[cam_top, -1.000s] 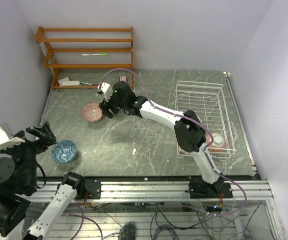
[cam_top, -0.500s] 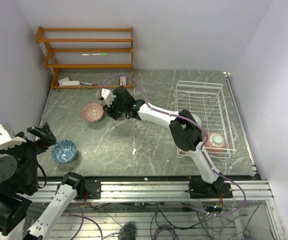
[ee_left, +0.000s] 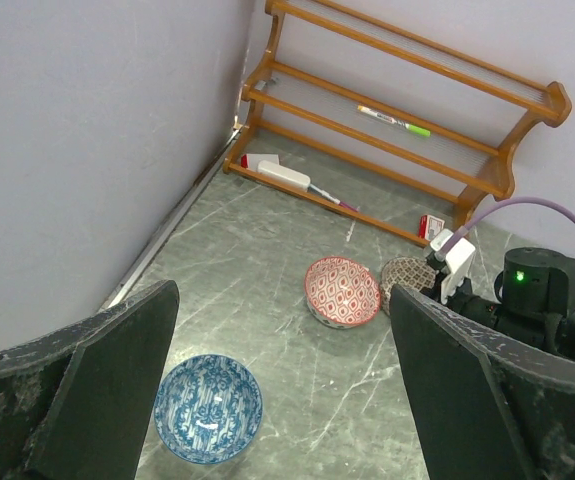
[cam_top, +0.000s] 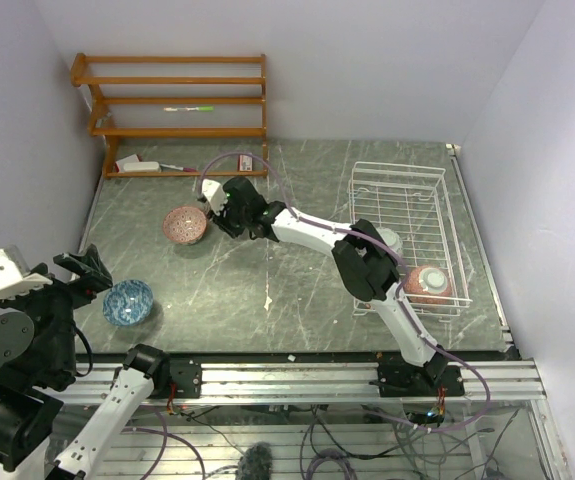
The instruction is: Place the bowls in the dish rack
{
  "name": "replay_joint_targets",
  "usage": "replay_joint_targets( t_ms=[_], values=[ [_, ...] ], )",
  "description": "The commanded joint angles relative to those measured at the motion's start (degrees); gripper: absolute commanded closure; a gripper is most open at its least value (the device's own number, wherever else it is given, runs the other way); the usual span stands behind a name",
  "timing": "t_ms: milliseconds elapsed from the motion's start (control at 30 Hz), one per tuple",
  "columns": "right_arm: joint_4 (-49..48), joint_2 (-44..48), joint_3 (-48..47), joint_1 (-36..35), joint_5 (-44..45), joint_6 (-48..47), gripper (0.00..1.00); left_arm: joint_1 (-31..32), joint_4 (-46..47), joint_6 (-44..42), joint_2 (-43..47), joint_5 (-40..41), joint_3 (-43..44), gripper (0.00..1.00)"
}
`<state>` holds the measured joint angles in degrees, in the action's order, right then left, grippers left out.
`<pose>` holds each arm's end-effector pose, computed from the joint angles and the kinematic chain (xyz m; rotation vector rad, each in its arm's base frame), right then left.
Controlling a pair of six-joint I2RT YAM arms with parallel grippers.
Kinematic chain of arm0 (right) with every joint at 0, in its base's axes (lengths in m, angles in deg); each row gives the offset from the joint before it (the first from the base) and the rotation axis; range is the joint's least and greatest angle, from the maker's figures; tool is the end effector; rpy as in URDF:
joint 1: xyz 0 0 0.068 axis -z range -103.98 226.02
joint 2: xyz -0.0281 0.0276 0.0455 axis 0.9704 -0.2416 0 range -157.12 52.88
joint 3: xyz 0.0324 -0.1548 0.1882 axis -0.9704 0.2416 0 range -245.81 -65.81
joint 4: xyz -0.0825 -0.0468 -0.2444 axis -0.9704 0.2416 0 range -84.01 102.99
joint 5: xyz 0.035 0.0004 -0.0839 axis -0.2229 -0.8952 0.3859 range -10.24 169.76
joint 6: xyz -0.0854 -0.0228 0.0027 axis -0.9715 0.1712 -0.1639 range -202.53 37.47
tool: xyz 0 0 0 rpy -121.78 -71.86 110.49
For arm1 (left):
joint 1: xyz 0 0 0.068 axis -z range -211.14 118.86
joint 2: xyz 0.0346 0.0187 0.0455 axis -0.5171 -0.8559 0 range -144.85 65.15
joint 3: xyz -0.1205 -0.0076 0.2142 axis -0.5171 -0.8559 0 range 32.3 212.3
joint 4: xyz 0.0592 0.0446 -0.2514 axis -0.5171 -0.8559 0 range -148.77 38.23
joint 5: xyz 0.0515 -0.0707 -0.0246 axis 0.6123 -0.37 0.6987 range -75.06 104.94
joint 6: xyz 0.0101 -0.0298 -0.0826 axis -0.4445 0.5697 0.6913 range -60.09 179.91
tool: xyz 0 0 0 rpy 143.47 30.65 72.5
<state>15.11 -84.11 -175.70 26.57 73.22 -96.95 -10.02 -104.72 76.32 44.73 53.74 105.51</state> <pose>0.3582 0.4324 0.1261 -1.2381 1.8639 0.4635 0.0501 0.0334 0.4274 -0.4598 1.5043 0.0188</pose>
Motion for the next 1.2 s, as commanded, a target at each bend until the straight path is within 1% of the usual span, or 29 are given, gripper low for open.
replay_joint_targets(
  t_ms=[0,33,133,233,333,400,500,567,667,800,933,1033,1167],
  values=[
    [-1.7,0.47,0.23,0.21,1.07,0.85,0.78,0.83,0.48,-0.58,0.14,1.23,0.91,0.02],
    [-2.65,1.19,1.14,0.22,1.46,1.62,0.84,0.85,0.54,-0.5,0.12,1.2,1.06,0.03],
    [-6.32,4.35,4.76,0.27,2.56,3.9,0.94,0.83,0.58,-0.24,0.13,0.93,1.28,0.02],
    [-8.69,6.29,6.78,0.95,1.82,7.69,1.0,0.85,0.62,0.19,0.29,0.53,1.12,0.02],
    [-9.62,8.55,8.18,3.22,-1.52,14.52,1.0,0.85,0.39,0.73,0.39,0.02,1.32,0.03],
    [-13.16,12.38,11.91,5.28,-6.83,20.71,1.0,0.8,0.18,0.9,0.36,-0.2,1.6,0.02],
    [-23.98,21.47,23.91,9.29,-16.43,30.93,1.0,0.85,0.51,0.89,0.39,-0.31,1.68,0.02],
    [-29.9,27.1,29.85,12.46,-21.48,38.58,1.0,0.89,1.06,0.88,0.18,-1.01,1.59,0.02],
    [-39.98,35.35,39.16,17.7,-27.77,48.69,1.0,0.93,1.93,1.14,-0.28,-2.09,1.33,0.02],
    [-52.95,42.82,49.12,25.01,-34.68,60.16,1.0,0.94,3.49,1.18,-0.66,-3.6,0.66,0.02],
    [-63.16,49.05,58.05,31.6,-37.38,70.29,1.0,0.94,4.1,1.24,-1.41,-4.61,0.61,0.02],
    [-67.46,53.09,63.67,37.63,-37.53,75.18,1.0,0.94,4.38,1.25,-1.68,-5.4,0.62,0.02],
    [-73.3,56.1,68.08,45.34,-38.01,81.29,1.0,0.93,4.48,1.11,-1.85,-5.53,0.68,0.02]
  ],
)
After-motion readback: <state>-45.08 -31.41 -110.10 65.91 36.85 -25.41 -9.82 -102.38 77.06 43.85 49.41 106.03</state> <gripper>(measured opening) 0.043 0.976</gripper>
